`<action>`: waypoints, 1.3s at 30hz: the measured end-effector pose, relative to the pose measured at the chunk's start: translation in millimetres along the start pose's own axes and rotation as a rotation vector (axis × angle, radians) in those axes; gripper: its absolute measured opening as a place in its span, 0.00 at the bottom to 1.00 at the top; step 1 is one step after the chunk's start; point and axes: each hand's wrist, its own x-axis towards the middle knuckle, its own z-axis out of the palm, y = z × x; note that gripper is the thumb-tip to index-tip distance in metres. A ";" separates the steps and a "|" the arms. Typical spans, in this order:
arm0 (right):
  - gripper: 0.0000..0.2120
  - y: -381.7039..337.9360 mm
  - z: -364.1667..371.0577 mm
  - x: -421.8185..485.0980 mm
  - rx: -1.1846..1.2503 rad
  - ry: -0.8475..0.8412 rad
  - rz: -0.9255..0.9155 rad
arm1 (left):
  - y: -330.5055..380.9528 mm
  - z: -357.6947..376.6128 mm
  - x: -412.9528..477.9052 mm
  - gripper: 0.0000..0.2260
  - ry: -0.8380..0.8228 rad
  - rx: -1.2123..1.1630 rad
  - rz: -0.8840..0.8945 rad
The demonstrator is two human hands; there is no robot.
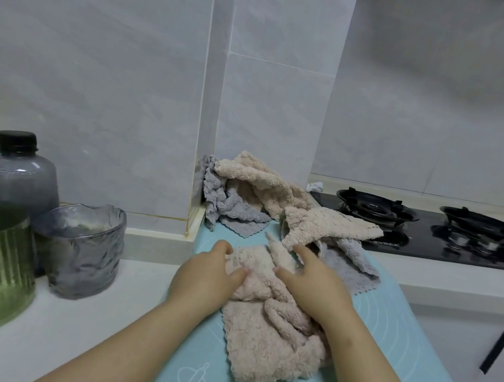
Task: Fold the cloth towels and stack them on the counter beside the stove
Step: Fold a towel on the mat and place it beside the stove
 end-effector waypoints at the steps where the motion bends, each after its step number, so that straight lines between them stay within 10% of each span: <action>1: 0.25 0.7 1.5 2.3 -0.038 -0.030 -0.030 | 2.4 2.6 -1.4 0.18 0.011 0.124 0.027; 6: 0.24 0.5 6.0 5.5 -0.045 -0.047 -0.145 | 2.0 5.8 -0.6 0.06 -0.023 -0.024 0.025; 16: 0.11 9.5 -8.8 8.7 0.374 0.511 0.101 | -9.7 -12.6 7.9 0.15 0.333 -0.110 -0.040; 24: 0.25 14.0 -2.0 9.4 0.091 0.389 0.332 | -9.1 -3.6 -3.4 0.16 0.148 0.355 0.048; 28: 0.15 12.2 -4.2 -3.6 0.220 0.568 0.295 | -7.3 -6.8 -15.5 0.11 0.308 0.136 0.185; 31: 0.06 22.7 -7.2 -17.3 0.266 0.367 0.263 | -5.0 -10.3 -29.7 0.06 0.187 -0.064 0.229; 39: 0.24 61.0 -14.9 -70.5 -0.048 0.164 0.025 | -4.7 -15.1 -68.2 0.02 -0.002 -0.241 0.393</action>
